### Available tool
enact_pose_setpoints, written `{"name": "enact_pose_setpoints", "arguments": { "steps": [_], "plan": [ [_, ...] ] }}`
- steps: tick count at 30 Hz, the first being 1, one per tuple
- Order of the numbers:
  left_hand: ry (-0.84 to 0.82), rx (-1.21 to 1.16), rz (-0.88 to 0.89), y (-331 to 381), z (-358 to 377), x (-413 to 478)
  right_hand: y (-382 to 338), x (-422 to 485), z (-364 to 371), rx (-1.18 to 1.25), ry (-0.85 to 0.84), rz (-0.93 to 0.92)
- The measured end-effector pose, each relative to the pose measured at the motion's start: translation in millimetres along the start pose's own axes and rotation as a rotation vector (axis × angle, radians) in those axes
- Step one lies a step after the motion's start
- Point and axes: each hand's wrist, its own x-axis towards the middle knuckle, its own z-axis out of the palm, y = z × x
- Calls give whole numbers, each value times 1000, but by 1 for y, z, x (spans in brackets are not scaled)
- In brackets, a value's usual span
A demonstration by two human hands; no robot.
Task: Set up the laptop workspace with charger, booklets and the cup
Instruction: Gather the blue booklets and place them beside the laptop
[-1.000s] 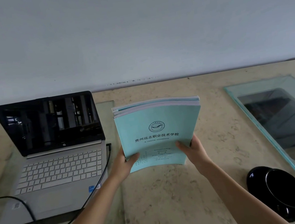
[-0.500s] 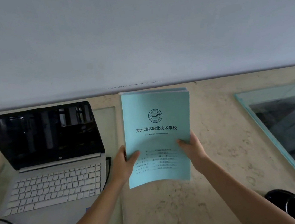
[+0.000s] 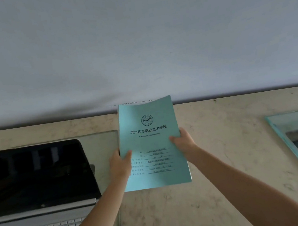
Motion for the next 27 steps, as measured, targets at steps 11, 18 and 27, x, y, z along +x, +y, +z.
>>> {"name": "enact_pose_setpoints", "arguments": {
  "steps": [11, 18, 27],
  "plan": [
    [-31, 71, -66, 6, -1, 55, -3, 63, 23, -75, 41, 42],
    [-11, 135, -4, 6, 4, 62, -12, 81, 23, -58, 75, 62],
    [40, 123, 71, 2, 9, 57, -13, 80, 19, -48, 133, 38]
  ]
}}
